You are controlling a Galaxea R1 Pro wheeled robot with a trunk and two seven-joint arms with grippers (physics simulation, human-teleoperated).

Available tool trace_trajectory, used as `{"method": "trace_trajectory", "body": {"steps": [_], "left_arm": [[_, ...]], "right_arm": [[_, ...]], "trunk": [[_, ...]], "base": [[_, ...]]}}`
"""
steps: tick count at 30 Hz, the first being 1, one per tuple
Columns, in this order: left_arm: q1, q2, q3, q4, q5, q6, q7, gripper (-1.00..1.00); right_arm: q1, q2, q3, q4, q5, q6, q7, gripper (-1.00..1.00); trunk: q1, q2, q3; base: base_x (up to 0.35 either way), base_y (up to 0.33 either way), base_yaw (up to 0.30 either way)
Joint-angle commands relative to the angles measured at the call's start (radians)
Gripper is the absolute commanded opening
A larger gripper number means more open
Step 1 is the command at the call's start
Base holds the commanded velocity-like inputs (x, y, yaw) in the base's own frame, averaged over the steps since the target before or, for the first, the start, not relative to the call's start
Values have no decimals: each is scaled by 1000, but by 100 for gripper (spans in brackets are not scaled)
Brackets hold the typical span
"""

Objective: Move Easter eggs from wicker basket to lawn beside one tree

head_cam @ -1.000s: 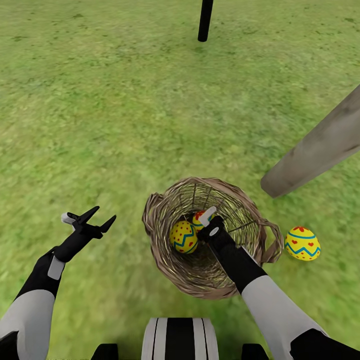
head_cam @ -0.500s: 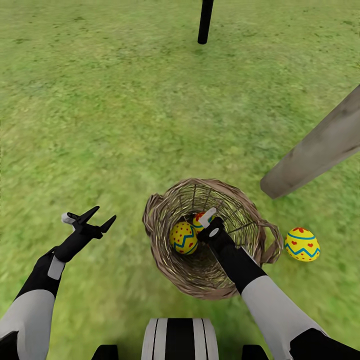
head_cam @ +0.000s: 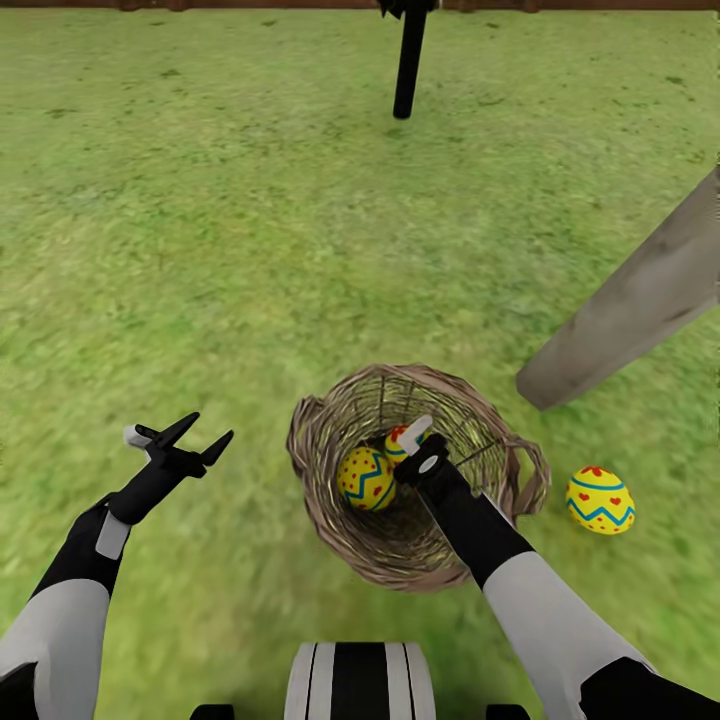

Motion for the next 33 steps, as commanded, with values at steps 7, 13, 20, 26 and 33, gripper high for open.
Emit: {"method": "trace_trajectory", "body": {"steps": [7, 13, 20, 26, 33], "left_arm": [[0, 1, -29, 0, -3, 11, -5, 100], [-5, 1, -31, -1, -3, 21, 36, 100], [-7, 2, -31, 0, -3, 23, 43, 100], [16, 16, -35, -7, -5, 8, 47, 100], [28, 56, -49, -29, -12, -31, 59, 100]], "right_arm": [[-1, -7, 0, -21, 14, 8, 11, -100], [0, -8, -2, -23, 12, 10, 14, -100], [2, -8, -5, -25, 10, 11, 14, -100], [6, -5, 3, -79, 26, 54, 11, -100], [10, -21, 29, -119, 41, 93, 21, -100]], "trunk": [[-3, 1, 27], [-6, 3, 50], [-9, 4, 77], [-10, 5, 85], [-13, 7, 112]], "base": [[0, 0, 0], [-59, 0, 0], [-104, 0, 0], [0, 0, 0], [0, 0, 0]]}}
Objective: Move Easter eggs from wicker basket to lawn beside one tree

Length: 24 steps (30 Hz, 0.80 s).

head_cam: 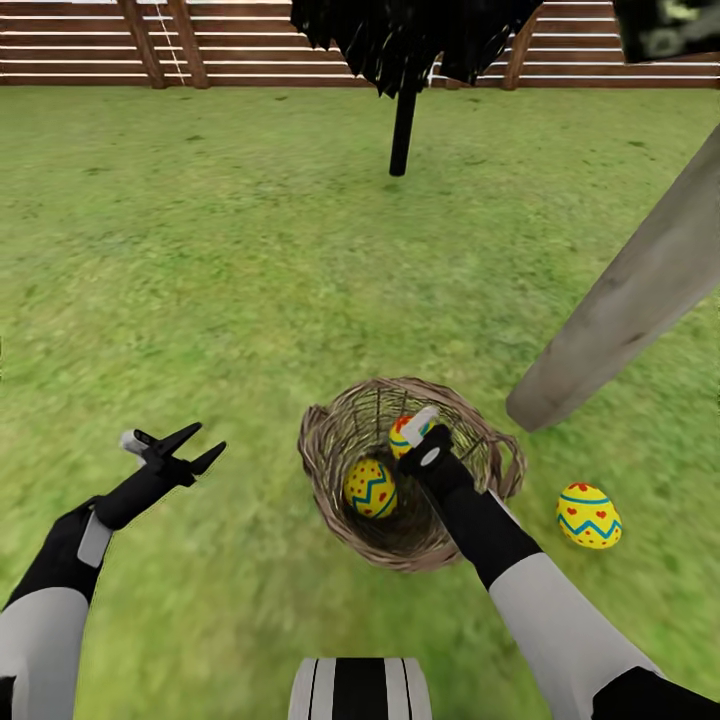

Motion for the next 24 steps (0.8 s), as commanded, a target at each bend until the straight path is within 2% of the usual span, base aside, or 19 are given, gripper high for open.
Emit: {"method": "trace_trajectory", "body": {"steps": [1, 17, 20, 23, 24], "left_arm": [[-1, 4, 1, 0, -2, 11, -4, 100], [-1, 7, 0, 0, -1, 19, -6, 100], [-1, 14, 1, 0, -1, 19, -6, 100], [-1, 19, 0, 1, -1, 21, -5, 100], [-1, 19, 0, 1, -1, 21, -6, 100]], "right_arm": [[-1, 0, 1, -7, 11, 11, 8, -100], [0, 6, 3, -33, 7, 23, 14, -100], [1, 7, 4, -91, 2, 87, 16, -100], [19, 2, 4, -247, 0, 171, 23, -100], [26, -2, 4, -300, -1, 201, 66, -100]], "trunk": [[-1, 0, 3], [-8, 4, 65], [-9, 4, 77], [-10, 5, 88], [-11, 5, 92]], "base": [[-20, 0, 0], [-168, 0, 0], [-12, 0, 0], [-1, 0, 0], [0, 0, 0]]}}
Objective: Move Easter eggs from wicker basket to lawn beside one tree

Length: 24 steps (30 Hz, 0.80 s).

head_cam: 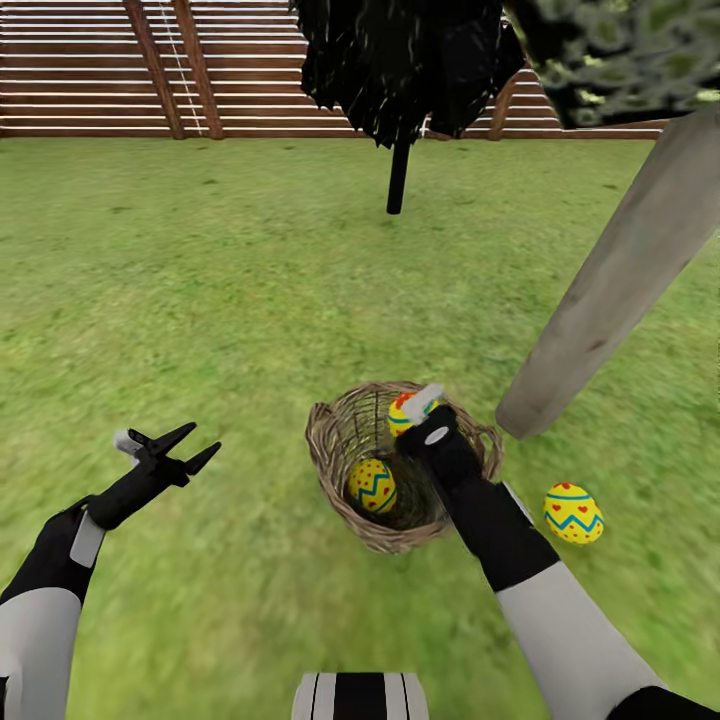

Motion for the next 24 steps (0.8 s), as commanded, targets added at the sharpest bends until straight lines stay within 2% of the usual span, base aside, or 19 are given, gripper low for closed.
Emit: {"method": "trace_trajectory", "body": {"steps": [1, 2, 4, 6, 8, 10, 11, 13, 14, 15, 17, 18, 19, 20, 21, 23, 24], "left_arm": [[0, 1, 1, 0, -1, 11, -4, 100], [0, 2, 1, 0, 0, 11, -5, 100], [0, 3, 1, 1, 0, 11, -4, 100], [0, 3, 0, 2, -1, 11, -3, 100], [0, 3, 0, 2, -1, 11, -3, 100], [0, 3, 1, 2, -1, 10, -3, 100], [0, 3, 0, 3, -3, 9, -2, 100], [0, 2, 0, 3, -3, 8, 0, 100], [0, 3, 0, 3, -3, 7, 0, 100], [0, 3, 0, 3, -3, 5, 0, 100], [0, 3, 0, 3, -3, 3, 0, 100], [0, 3, 1, 3, -3, 2, 0, 100], [0, 3, 1, 4, -3, 2, 0, 100], [0, 2, 1, 5, -3, 2, 0, 100], [0, 2, 1, 6, -4, 1, 0, 100], [0, 2, 1, 9, -4, 1, 0, 100], [0, 1, 4, 10, -4, 0, -1, 100]], "right_arm": [[3, -4, -2, -46, 10, 50, 99, -100], [4, -8, -3, -75, 13, 77, 184, -100], [5, -20, -5, -118, 16, 97, 309, -100], [5, -38, -21, -148, 16, 101, 396, -100], [3, -58, -82, -166, 13, 102, 497, -100], [1, -70, -217, -170, 12, 98, 683, -100], [0, -84, -311, -171, 12, 97, 794, -100], [0, -95, -466, -173, 12, 96, 947, -100], [0, -111, -529, -174, 11, 95, 1000, -100], [0, -142, -598, -174, 4, 95, 1075, -100], [0, -211, -724, -174, -16, 100, 1273, -100], [0, -240, -796, -174, -22, 102, 1339, -100], [0, -258, -855, -173, -27, 102, 1367, -100], [0, -277, -894, -173, -47, 102, 1368, -100], [0, -303, -911, -172, -89, 103, 1368, -100], [2, -353, -921, -170, -172, 104, 1368, -100], [10, -370, -922, -167, -198, 104, 1368, -100]], "trunk": [[0, 0, 3], [-1, 0, 7], [-2, 1, 15], [-3, 1, 23], [-4, 2, 30], [-5, 2, 38], [-5, 2, 42], [-6, 3, 50], [-6, 3, 54], [-7, 3, 57], [-8, 4, 65], [-8, 4, 69], [-9, 4, 73], [-9, 4, 77], [-9, 5, 81], [-12, 7, 88], [-15, 14, 91]], "base": [[0, 0, 0], [0, 0, 0], [0, 0, 0], [0, 0, 0], [0, 0, 0], [0, 0, 0], [0, 0, 0], [0, 0, 0], [0, 0, 0], [0, 0, 0], [0, 0, 0], [0, 0, 0], [0, 0, 0], [0, 0, 0], [0, 0, 0], [0, 0, 0], [0, 0, 0]]}}
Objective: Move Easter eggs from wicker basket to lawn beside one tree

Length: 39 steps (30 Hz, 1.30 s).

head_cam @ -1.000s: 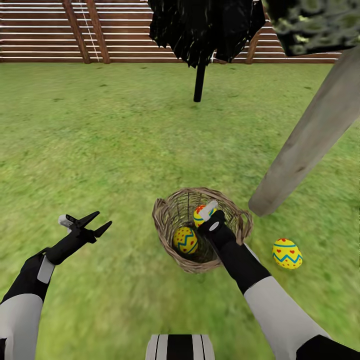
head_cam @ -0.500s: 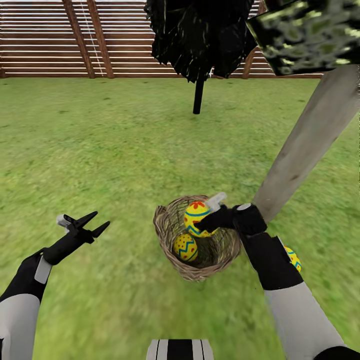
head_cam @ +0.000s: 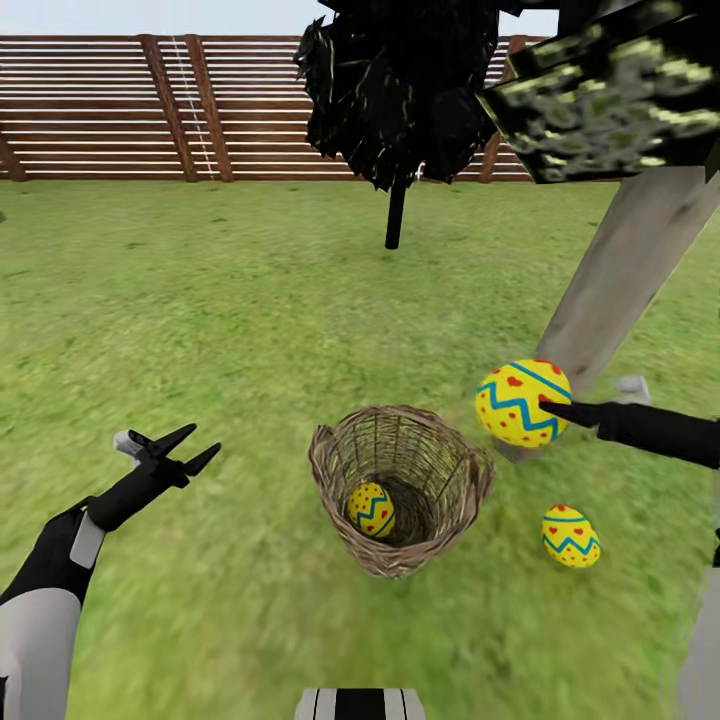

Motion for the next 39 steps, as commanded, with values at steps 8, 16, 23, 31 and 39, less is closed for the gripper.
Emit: {"method": "trace_trajectory", "body": {"steps": [8, 16, 23, 31, 39], "left_arm": [[0, 3, 20, -2, 8, 5, -17, 100], [1, -47, 7, -62, 8, -114, -75, 100], [1, -49, -68, -68, 10, -117, -75, 100], [0, -50, -108, -95, 13, -117, -75, 100], [2, -50, -115, -132, 13, -115, -75, 100]], "right_arm": [[156, -54, -117, 6, 2, -27, 10, -100], [177, -50, -117, 20, 44, -92, -16, -100], [177, -49, -117, 32, 57, -98, -54, -100], [177, -22, -111, 51, 114, -206, -299, -100], [177, 8, 79, 175, 122, -273, -705, -100]], "trunk": [[0, 0, -1], [0, 0, -1], [0, 0, -1], [0, 0, -1], [0, 0, -1]], "base": [[0, 0, 0], [-21, -113, 0], [-82, -309, 0], [-126, -311, 0], [-110, -317, 0]]}}
